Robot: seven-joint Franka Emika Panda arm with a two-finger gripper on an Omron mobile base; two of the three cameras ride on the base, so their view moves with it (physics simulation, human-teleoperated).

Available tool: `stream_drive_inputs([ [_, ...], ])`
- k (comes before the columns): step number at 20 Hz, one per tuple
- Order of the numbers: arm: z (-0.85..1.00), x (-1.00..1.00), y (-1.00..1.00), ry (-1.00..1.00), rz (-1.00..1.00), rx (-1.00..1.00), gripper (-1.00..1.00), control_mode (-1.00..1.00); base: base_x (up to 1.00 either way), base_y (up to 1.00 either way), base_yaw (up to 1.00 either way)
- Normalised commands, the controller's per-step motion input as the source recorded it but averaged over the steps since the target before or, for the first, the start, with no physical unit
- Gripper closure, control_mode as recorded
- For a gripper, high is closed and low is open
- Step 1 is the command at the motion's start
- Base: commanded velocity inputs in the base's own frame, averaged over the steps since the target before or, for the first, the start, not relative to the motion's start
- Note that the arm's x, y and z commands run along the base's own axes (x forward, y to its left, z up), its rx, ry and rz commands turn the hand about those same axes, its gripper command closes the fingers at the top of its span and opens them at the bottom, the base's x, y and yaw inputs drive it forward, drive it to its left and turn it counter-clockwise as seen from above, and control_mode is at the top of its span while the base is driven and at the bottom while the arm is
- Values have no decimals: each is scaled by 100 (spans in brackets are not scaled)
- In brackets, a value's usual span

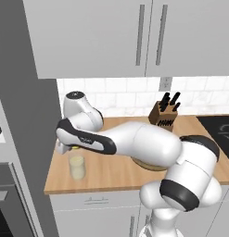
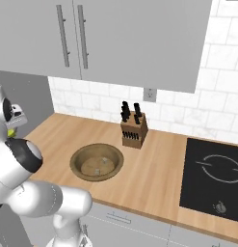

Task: Grab a lemon wedge from the fridge and one ice cube from the ice bowl, and put them in the glass of lemonade.

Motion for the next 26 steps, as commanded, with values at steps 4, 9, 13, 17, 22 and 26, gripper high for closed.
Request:
stream_drive_inputs([
  [4,0,8,26,1,0,0,100,-100,0,0,0],
  [9,-12,0,0,0,0,0,100,-100,0,0,0],
  [13,-38,0,0,0,0,0,100,-100,0,0,0],
  [17,-14,0,0,-2,0,0,100,-100,0,0,0],
  [22,0,0,0,0,0,0,-100,-100,0,0,0],
  [26,0,0,0,0,0,0,-100,-100,0,0,0],
])
